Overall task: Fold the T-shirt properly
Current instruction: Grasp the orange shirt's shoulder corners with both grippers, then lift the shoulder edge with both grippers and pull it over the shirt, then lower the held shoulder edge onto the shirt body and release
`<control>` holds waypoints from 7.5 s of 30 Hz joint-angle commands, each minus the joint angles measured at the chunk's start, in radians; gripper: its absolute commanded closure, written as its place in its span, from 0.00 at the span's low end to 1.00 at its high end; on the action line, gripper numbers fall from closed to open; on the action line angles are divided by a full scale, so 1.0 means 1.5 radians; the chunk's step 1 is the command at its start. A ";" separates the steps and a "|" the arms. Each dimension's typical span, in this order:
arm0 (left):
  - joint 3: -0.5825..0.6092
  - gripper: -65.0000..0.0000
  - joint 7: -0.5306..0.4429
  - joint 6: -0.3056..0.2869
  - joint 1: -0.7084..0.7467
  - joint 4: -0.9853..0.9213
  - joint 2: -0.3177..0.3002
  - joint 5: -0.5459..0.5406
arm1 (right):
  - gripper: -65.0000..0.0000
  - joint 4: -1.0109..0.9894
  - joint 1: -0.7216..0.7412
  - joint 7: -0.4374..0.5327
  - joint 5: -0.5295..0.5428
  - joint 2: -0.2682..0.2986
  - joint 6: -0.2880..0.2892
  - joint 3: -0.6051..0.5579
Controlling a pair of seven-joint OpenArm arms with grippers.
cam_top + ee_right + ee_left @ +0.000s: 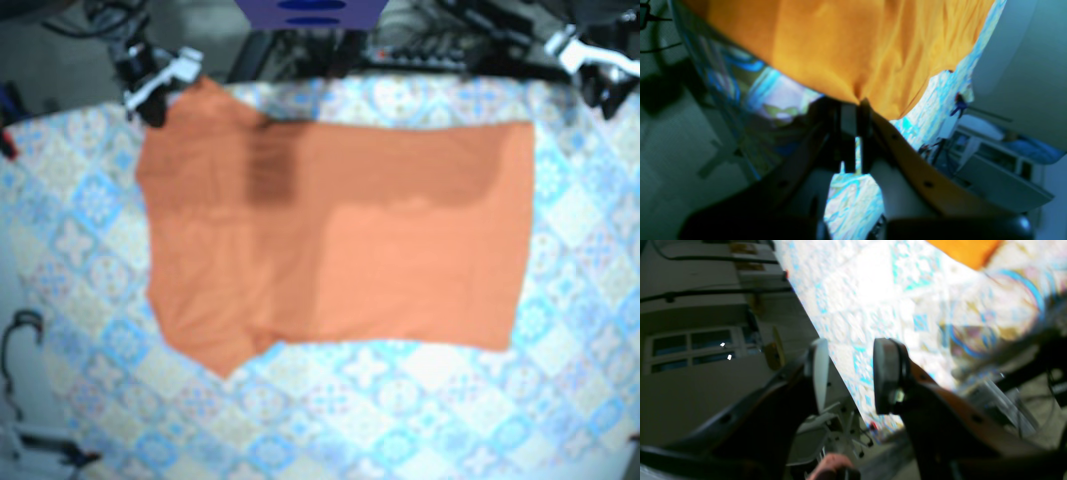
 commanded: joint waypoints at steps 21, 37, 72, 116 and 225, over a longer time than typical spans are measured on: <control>0.178 0.37 0.000 -0.194 -0.291 -0.241 -0.008 0.012 | 1.00 0.008 -0.008 0.000 -0.004 0.005 -0.001 -0.020; 0.270 0.46 0.000 -0.260 -0.406 -0.285 -0.014 0.124 | 1.00 0.009 -0.009 -0.001 -0.004 0.004 -0.001 -0.017; 0.247 0.46 0.001 -0.284 -0.450 -0.231 -0.051 0.115 | 1.00 0.009 -0.010 -0.001 -0.004 0.003 -0.001 -0.020; 0.274 1.00 0.000 -0.283 -0.446 -0.266 -0.031 0.121 | 1.00 0.004 -0.011 -0.001 -0.004 0.003 0.000 -0.020; 0.275 1.00 0.009 -0.138 -0.438 -0.304 -0.103 -0.009 | 1.00 0.035 0.135 0.046 0.001 0.069 0.109 -0.011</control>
